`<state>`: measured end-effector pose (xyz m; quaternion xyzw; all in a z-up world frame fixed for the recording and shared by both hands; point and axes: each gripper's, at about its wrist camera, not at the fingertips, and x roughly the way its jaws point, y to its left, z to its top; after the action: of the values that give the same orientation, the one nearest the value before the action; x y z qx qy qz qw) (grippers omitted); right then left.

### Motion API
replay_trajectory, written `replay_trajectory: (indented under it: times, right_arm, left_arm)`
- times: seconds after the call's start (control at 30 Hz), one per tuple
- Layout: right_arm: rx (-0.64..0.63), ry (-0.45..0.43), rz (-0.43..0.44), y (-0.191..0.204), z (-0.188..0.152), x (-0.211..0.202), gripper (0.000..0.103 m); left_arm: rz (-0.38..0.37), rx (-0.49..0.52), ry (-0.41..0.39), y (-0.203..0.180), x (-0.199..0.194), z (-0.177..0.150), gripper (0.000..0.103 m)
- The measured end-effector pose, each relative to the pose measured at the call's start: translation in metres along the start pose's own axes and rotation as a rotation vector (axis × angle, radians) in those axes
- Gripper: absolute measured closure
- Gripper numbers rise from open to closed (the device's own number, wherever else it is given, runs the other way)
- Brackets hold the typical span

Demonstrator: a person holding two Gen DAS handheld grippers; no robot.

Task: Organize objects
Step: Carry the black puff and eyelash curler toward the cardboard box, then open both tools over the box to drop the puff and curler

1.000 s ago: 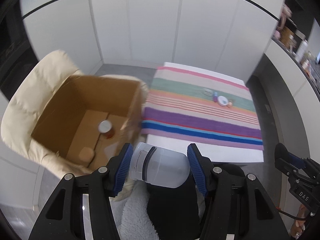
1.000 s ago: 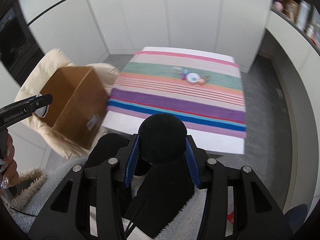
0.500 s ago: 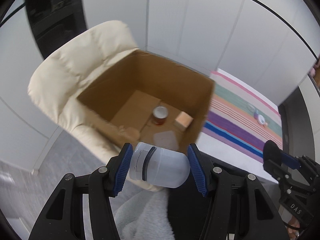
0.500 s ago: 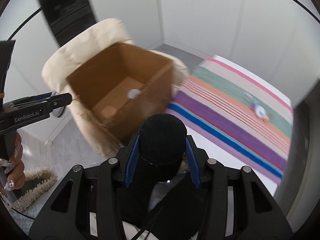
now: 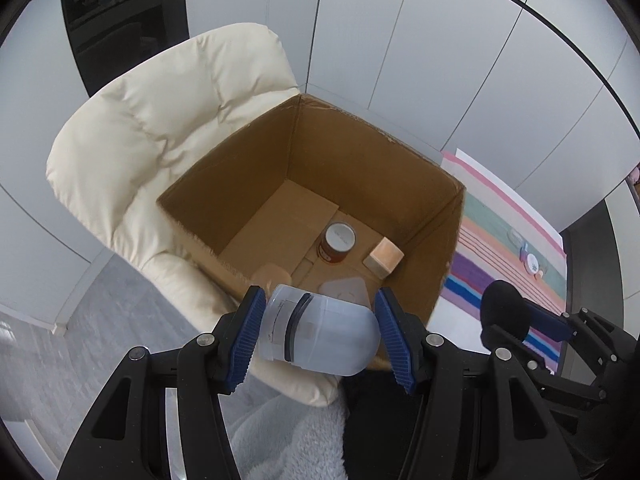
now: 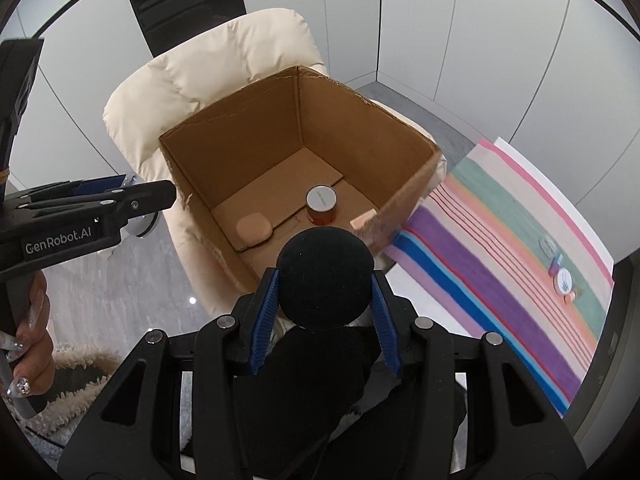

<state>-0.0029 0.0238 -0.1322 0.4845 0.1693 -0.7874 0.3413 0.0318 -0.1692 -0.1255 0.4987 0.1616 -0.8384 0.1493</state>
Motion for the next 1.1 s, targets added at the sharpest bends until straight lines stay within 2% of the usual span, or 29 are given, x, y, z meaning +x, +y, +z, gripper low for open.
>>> replay_trajectory:
  times: [0.53,0.6,0.63,0.7,0.73,0.77,0.83,1.1]
  right_arm:
    - [-0.042,0.001,0.042,0.008,0.091,0.085,0.056]
    - [-0.04,0.014,0.034,0.009,0.095,0.095,0.056]
    - [-0.035,0.016,0.026,0.009,0.097,0.099,0.056]
    - [-0.009,0.008,0.022,0.006,0.099,0.1,0.052]
    - [0.009,0.004,0.028,0.003,0.099,0.1,0.044]
    - [0.019,0.005,0.028,0.001,0.099,0.1,0.025]
    - [0.06,-0.008,0.024,-0.006,0.098,0.099,0.005]
    - [0.085,-0.01,0.016,-0.014,0.098,0.092,0.003]
  left_arm:
    - [0.063,-0.003,-0.009,0.01,0.051,0.079,0.045]
    - [0.03,-0.007,-0.025,0.012,0.055,0.084,0.045]
    - [-0.021,-0.014,-0.04,0.014,0.056,0.085,0.044]
    - [-0.074,-0.031,-0.03,0.017,0.059,0.088,0.034]
    - [-0.073,-0.036,-0.019,0.019,0.061,0.089,0.021]
    - [-0.06,-0.039,-0.011,0.019,0.062,0.09,0.008]
    - [-0.039,-0.038,-0.012,0.019,0.061,0.088,0.005]
    - [-0.023,-0.024,-0.015,0.019,0.055,0.084,0.005]
